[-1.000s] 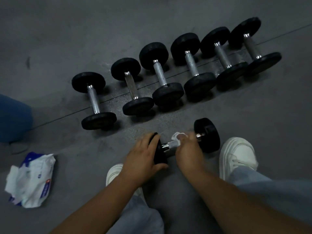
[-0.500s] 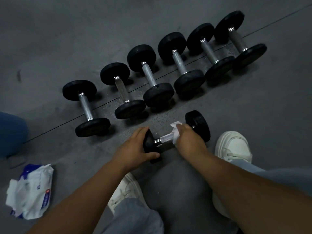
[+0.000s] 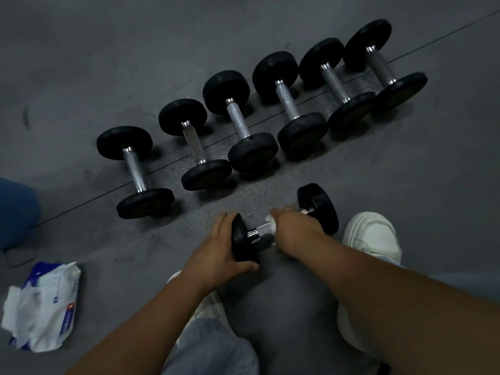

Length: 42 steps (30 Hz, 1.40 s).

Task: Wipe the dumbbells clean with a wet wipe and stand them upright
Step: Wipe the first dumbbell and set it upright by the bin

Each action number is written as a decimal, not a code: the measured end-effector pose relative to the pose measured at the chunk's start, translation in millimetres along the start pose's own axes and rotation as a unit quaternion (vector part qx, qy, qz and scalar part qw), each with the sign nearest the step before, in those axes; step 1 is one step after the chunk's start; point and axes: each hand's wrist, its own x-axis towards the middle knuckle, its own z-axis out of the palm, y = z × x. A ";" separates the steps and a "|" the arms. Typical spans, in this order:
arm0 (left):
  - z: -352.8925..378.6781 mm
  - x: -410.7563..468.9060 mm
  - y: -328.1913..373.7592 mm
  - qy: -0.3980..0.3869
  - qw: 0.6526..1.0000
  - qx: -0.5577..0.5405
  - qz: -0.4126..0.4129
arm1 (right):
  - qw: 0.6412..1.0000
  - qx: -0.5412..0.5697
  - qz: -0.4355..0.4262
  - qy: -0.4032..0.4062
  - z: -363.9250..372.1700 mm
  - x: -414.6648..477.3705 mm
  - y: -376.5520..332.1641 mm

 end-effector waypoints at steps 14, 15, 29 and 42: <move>44.8 -26.2 -10.3 -0.110 0.951 -0.268 -0.107 | 0.943 -0.276 -0.184 -0.041 8.7 -17.7 17.0; 48.7 -26.8 -10.4 -0.102 0.948 -0.281 -0.109 | 0.951 -0.248 -0.173 -0.068 8.7 -15.5 17.2; -84.0 -30.3 23.5 0.211 0.963 -0.162 0.042 | 0.960 0.158 -0.229 -0.018 -44.9 13.3 -62.9; -98.5 -11.8 50.5 0.197 0.954 0.224 -0.035 | 0.914 0.131 -0.234 0.303 -46.0 1.9 -7.8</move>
